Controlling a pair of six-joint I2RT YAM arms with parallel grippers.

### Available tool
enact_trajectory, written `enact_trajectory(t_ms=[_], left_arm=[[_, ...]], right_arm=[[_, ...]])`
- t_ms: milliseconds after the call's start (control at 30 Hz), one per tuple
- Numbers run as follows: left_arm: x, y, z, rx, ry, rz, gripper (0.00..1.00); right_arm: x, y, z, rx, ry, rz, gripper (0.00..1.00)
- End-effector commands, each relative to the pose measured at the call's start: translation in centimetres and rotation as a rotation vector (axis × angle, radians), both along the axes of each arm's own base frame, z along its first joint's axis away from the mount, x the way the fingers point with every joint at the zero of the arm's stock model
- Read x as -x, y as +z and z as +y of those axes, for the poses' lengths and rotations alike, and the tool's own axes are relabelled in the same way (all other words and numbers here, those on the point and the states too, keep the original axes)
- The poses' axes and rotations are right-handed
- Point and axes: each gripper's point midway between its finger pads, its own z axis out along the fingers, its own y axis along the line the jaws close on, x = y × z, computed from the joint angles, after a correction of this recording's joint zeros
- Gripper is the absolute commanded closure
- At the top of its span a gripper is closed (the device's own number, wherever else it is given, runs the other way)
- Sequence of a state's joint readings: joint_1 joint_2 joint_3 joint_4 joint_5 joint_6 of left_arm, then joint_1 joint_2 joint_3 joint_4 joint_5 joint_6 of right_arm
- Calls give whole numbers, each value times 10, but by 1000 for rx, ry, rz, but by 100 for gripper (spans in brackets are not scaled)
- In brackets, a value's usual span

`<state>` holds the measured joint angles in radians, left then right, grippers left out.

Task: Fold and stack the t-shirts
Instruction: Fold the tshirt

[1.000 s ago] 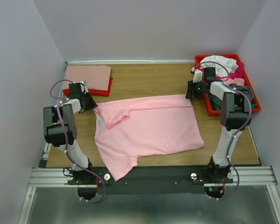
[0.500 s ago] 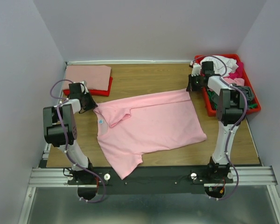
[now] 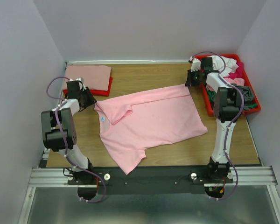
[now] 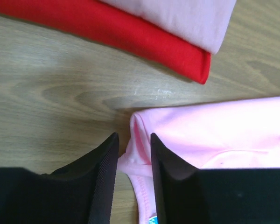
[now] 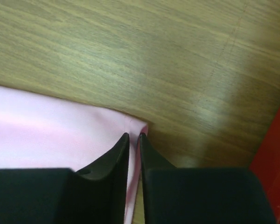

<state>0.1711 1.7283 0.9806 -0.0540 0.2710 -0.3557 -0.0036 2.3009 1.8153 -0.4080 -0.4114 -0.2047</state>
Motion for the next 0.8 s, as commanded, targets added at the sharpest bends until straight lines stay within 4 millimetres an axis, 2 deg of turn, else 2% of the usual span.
enact_trajectory(t_ms=[0,33,67,100,133,167,200,233,267,300,333,367,400,433,467,500,533,567,600,633,667,700,733,767], left_arm=[[-14,48,16,-58,58,-136,52],[-14,70,18,-71,67,-190,46],[-14,83,19,-81,69,-223,43],[-14,98,20,-96,74,-259,41],[-11,127,22,-114,80,-328,38],[-10,145,23,-134,81,-369,36],[-2,178,22,-152,81,-448,30],[3,195,20,-159,74,-494,25],[8,210,17,-155,66,-533,17],[15,221,5,-123,17,-567,2],[21,230,-5,-94,-23,-593,2],[29,245,-16,-62,-66,-631,2],[39,246,-37,30,-151,-620,2],[47,248,-48,79,-186,-613,3],[57,240,-61,144,-235,-569,7],[63,236,-67,178,-235,-535,10],[74,237,-86,207,-277,-516,16],[83,233,-101,212,-312,-488,18],[94,216,-109,191,-290,-406,19],[116,215,-146,195,-388,-382,21],[129,208,-158,200,-402,-343,23],[145,185,-162,184,-379,-251,26],[171,184,-184,236,-406,-213,34],[186,176,-189,252,-394,-168,37]], right_arm=[[-11,14,1,-7,2,-33,69],[-14,29,3,-12,9,-63,61],[-16,38,4,-15,12,-81,49],[-18,47,4,-16,12,-98,46],[-21,68,4,-16,13,-138,43],[-20,77,5,-20,23,-148,37],[-18,87,7,-24,36,-161,34],[-12,113,14,-47,69,-201,30],[-3,123,18,-66,99,-200,23],[6,134,24,-69,154,-223,19],[17,146,30,-87,204,-239,15],[49,165,46,-160,308,-241,8],[66,172,52,-157,404,-277,4],[87,178,69,-183,495,-291,0],[134,185,84,-230,637,-319,0],[157,186,92,-252,696,-330,0],[190,187,110,-301,783,-342,0],[224,162,116,-330,818,-281,0],[251,172,122,-297,899,-367,0],[278,168,138,-300,977,-369,0],[294,162,143,-282,1018,-376,0],[317,144,143,-286,1038,-337,0],[330,149,144,-264,1059,-371,0],[335,146,141,-239,1055,-376,1]])
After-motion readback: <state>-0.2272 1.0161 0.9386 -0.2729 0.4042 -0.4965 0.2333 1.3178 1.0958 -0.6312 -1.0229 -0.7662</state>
